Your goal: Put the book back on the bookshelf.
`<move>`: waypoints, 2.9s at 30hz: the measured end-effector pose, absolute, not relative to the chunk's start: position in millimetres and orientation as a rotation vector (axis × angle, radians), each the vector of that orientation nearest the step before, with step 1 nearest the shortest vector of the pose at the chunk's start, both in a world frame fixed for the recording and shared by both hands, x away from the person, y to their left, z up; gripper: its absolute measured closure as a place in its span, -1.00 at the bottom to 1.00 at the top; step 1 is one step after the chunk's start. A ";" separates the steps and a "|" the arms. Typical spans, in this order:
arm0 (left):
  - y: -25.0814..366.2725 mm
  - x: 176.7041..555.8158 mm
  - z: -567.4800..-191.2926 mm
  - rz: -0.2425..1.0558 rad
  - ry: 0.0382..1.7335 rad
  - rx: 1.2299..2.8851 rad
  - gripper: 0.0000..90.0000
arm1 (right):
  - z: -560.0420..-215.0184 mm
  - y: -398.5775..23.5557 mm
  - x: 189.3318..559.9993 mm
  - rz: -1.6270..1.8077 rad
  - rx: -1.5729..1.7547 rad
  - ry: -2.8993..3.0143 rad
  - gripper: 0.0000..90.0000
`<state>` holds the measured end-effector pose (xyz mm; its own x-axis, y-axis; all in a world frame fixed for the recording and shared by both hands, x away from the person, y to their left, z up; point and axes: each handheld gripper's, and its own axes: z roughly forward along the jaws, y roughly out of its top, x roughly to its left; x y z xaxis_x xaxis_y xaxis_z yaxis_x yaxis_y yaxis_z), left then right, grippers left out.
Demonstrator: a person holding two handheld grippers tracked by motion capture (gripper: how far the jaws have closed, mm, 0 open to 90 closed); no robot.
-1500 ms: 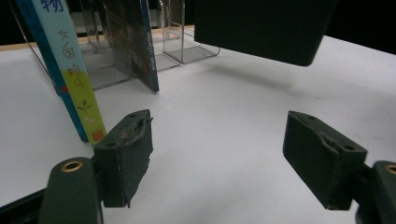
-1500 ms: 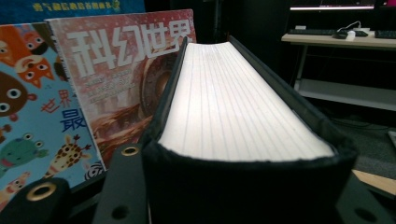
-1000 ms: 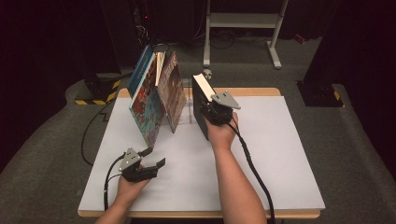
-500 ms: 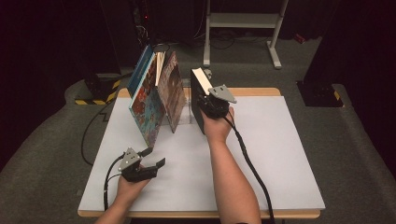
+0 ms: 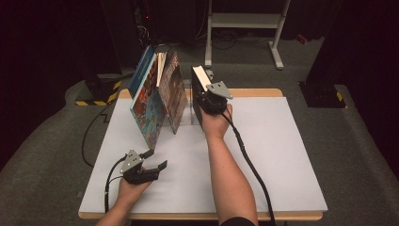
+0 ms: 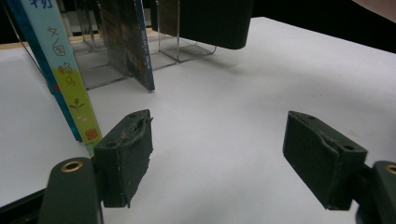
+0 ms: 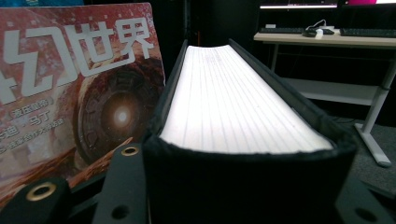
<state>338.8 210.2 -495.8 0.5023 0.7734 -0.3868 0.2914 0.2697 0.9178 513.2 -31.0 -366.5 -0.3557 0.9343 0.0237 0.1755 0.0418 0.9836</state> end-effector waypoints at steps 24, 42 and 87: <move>207.9 337.8 -496.3 0.427 1.049 1.316 -0.46 | -384.5 -25.0 540.8 1.346 1.170 1.599 0.20; 208.6 337.9 -495.9 0.417 1.049 1.312 -0.46 | -391.5 -16.3 548.1 1.317 1.198 1.571 0.16; 208.6 338.4 -496.1 0.412 1.050 1.312 -0.46 | -407.2 -8.8 524.2 1.213 1.264 1.503 0.16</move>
